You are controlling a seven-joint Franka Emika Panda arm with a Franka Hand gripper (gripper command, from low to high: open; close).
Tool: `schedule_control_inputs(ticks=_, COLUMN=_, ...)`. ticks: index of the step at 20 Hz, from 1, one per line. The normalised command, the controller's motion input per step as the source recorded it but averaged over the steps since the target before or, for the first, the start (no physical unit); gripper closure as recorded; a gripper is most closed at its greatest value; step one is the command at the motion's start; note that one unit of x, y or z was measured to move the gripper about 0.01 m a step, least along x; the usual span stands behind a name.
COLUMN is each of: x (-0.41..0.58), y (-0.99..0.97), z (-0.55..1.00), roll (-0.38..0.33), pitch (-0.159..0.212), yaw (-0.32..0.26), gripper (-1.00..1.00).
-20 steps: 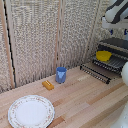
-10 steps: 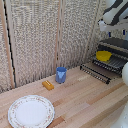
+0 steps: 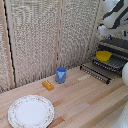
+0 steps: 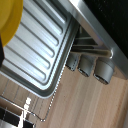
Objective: Please reach out your grabber to the yellow dish. Tenderly grip the yellow dish using your grabber. Set the yellow dish on the baking sheet. Posit your grabber on the rim of the baking sheet carrying the yellow dish. Mindfully slide the baking sheet with the yellow dish into the oven. Let go of your grabber's hold on the baking sheet's edge when it is entirely in the oven.
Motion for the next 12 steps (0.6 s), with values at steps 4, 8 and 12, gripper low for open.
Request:
schedule_control_inputs(ticks=4, x=0.071, y=0.38, z=-0.3, roll=-0.268, pitch=0.174, yaw=0.12, gripper=-1.0)
schedule_control_inputs(ticks=8, x=-0.002, y=0.26, z=-0.28, roll=-0.277, pitch=0.219, yaw=0.138, gripper=-1.0)
schedule_control_inputs(ticks=12, x=-0.065, y=0.17, z=-0.24, roll=-0.265, pitch=0.231, yaw=0.174, gripper=-1.0)
